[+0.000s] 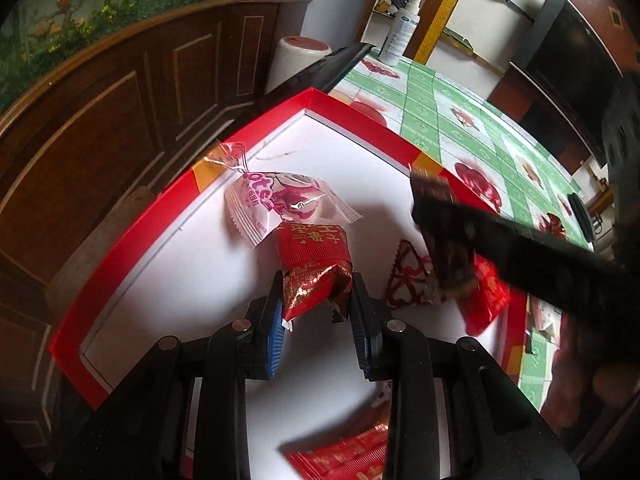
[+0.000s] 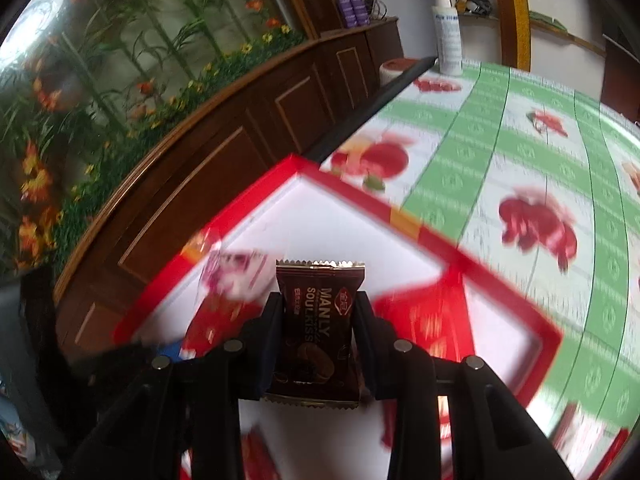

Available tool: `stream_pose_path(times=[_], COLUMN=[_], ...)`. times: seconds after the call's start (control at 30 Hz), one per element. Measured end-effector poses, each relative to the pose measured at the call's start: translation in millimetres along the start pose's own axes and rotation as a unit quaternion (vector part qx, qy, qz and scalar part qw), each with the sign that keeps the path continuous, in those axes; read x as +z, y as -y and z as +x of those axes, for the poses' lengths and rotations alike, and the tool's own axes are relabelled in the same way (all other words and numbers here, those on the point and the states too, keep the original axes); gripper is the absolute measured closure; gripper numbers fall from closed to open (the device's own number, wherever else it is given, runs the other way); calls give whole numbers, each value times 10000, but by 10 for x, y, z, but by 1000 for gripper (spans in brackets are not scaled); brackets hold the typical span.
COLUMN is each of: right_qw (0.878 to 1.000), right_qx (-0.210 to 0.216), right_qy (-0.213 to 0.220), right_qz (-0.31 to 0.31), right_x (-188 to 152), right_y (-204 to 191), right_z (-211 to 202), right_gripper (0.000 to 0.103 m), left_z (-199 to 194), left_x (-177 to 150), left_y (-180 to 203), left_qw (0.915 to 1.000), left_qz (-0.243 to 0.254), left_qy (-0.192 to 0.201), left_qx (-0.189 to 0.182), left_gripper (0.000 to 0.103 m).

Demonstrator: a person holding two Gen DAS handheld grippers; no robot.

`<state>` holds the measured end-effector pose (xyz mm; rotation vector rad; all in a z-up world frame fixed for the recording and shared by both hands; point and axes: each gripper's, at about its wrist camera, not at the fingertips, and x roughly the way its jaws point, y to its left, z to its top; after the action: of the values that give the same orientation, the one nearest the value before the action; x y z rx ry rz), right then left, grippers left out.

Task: Organize snacks
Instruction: 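Open both grippers to drop the two packets into the tray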

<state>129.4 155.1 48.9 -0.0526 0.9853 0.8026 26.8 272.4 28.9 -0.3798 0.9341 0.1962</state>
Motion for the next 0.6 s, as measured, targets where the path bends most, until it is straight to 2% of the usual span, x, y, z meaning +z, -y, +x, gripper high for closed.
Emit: stream_pose_path(times=[0.27, 0.6], right_qw=[9999, 9999], right_qx=[-128, -98], right_qy=[-43, -78], right_qz=[-34, -80], right_x=[287, 305], right_y=[47, 124], right_z=[360, 527], right_gripper=[66, 64], left_z=[65, 119], left_x=[81, 145], left_y=[-8, 39], left_qw=[9999, 9997], left_qz=[-37, 81], left_qy=[96, 143], left_qx=[83, 168], left_gripper=[75, 74])
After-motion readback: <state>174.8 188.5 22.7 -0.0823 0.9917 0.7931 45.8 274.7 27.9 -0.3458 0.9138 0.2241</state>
